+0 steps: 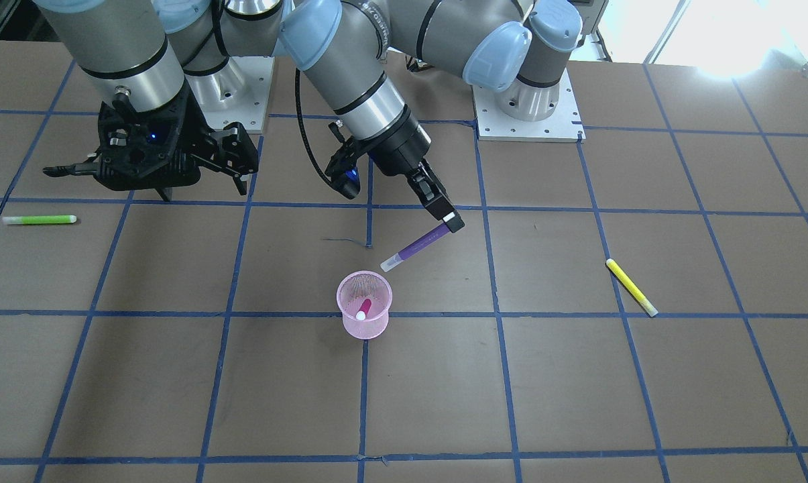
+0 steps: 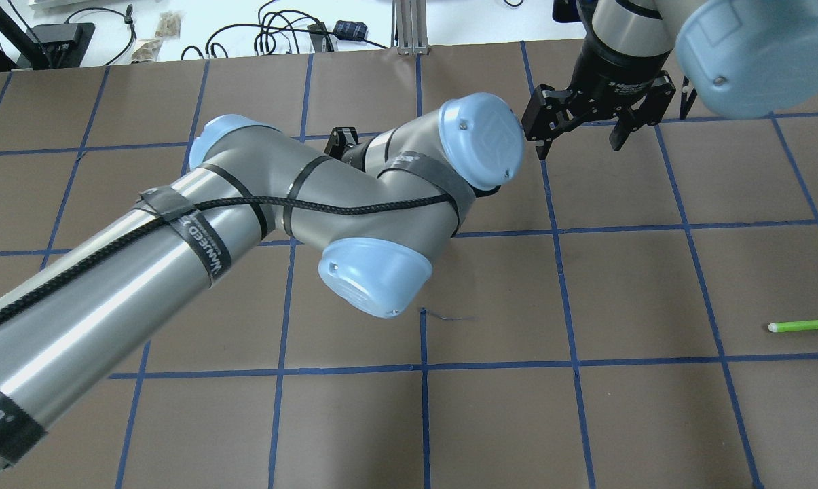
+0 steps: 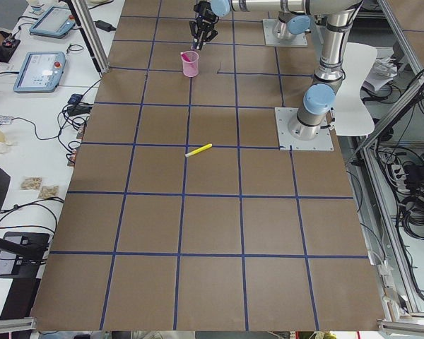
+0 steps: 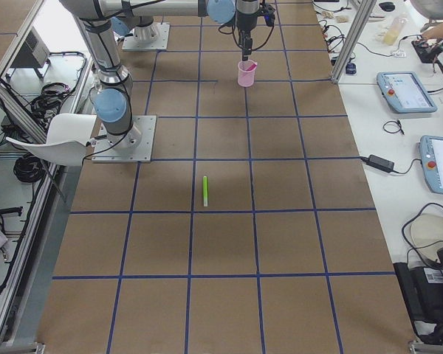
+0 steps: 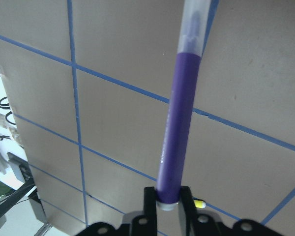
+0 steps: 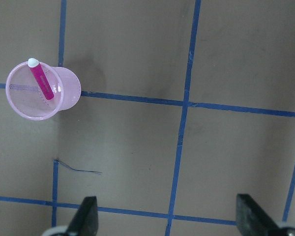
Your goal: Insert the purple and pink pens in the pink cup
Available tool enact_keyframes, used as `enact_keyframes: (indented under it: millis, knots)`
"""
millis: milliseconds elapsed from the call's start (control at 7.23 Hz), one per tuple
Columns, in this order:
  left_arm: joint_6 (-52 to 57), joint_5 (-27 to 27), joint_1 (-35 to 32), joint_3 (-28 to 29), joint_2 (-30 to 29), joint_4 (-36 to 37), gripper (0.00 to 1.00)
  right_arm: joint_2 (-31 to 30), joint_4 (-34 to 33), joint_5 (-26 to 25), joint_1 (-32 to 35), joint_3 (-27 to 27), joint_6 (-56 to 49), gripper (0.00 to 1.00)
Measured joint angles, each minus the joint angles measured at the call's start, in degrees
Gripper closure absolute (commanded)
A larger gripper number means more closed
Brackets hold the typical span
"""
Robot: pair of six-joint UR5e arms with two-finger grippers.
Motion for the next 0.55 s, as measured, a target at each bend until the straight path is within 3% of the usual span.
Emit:
enact_keyframes:
  millis: [553]
  knots:
    - [-11.0,16.0,-6.2,-0.7,-7.6,0.4,1.0,-0.3,-0.8,-3.4,-3.2,0.1,-0.8,0.0]
